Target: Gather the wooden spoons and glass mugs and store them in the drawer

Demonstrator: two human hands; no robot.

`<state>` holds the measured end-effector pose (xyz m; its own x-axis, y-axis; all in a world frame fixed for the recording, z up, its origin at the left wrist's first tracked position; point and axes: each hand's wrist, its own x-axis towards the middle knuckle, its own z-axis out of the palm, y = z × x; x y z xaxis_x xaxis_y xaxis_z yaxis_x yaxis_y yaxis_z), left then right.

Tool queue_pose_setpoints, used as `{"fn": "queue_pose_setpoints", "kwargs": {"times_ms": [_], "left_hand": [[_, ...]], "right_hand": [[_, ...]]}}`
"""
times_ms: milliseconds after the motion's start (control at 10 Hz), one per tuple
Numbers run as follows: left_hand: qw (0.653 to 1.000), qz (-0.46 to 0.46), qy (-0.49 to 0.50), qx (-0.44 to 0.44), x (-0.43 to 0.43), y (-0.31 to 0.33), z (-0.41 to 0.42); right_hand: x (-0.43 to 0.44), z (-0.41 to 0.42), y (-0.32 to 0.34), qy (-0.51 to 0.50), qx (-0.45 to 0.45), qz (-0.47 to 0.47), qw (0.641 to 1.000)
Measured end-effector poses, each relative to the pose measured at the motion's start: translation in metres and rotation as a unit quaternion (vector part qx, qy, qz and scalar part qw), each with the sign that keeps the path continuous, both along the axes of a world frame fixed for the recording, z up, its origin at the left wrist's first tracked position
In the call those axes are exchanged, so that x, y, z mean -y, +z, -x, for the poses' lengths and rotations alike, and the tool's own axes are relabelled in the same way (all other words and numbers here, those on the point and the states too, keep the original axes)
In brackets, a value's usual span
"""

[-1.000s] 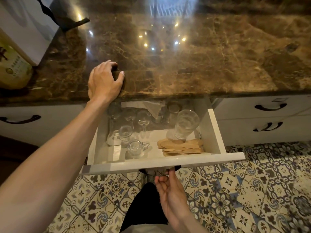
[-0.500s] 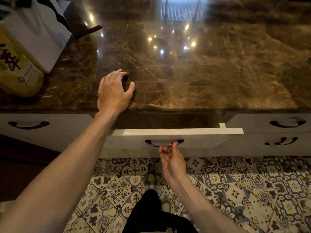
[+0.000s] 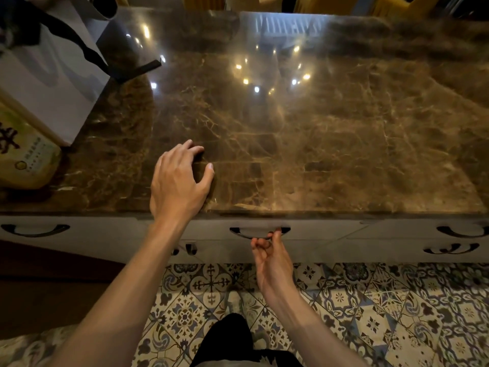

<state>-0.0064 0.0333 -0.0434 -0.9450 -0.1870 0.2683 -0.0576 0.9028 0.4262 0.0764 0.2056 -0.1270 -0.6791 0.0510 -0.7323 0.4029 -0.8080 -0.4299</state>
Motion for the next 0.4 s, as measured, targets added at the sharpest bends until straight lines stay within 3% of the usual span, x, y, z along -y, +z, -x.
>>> {"fn": "queue_pose_setpoints", "kwargs": {"times_ms": [200,400], "left_hand": [[1.000,-0.007,-0.007,0.010,-0.001,0.000,-0.002],[1.000,-0.003,-0.001,0.005,0.002,-0.001,0.001]], "right_hand": [[0.002,0.003,0.000,0.007,0.009,-0.016,1.000],[-0.008,0.002,0.016,0.077,0.034,-0.049,0.995]]}}
